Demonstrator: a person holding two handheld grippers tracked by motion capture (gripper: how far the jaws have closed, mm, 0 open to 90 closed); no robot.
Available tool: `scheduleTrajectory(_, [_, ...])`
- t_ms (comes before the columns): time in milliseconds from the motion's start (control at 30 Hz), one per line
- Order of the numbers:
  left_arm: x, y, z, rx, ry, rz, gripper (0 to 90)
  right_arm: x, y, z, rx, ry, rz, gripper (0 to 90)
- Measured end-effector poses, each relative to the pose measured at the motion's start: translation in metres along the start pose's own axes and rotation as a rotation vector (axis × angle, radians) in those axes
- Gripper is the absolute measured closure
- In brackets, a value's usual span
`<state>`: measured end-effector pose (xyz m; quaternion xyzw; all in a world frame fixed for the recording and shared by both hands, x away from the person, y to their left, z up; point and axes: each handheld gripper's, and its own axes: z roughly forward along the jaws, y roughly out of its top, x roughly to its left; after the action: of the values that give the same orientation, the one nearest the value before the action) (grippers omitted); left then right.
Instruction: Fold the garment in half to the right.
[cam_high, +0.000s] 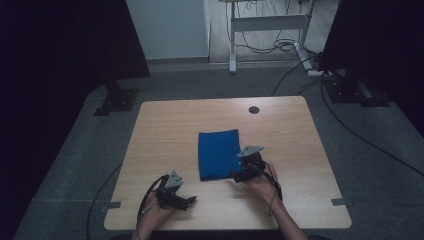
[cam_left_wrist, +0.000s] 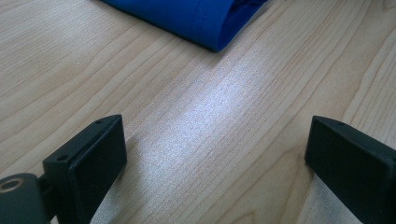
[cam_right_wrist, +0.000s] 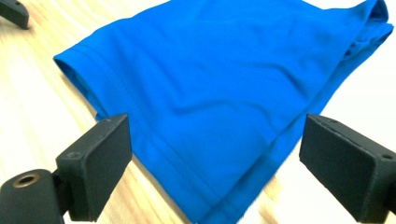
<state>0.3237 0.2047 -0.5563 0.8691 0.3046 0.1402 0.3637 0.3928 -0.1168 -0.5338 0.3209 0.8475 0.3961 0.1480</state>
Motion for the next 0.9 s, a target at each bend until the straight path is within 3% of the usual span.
scheduleTrajectory(467, [0.0,0.0,0.001,0.005,0.007,-0.007,3.4,-0.001,-0.017,-0.034,-0.02,-0.014,-0.015,8.3])
scheduleTrajectory(900, [0.0,0.0,0.001,0.006,0.009,-0.01,2.8,-0.009,-0.055,-0.062,-0.024,-0.051,0.017,9.0])
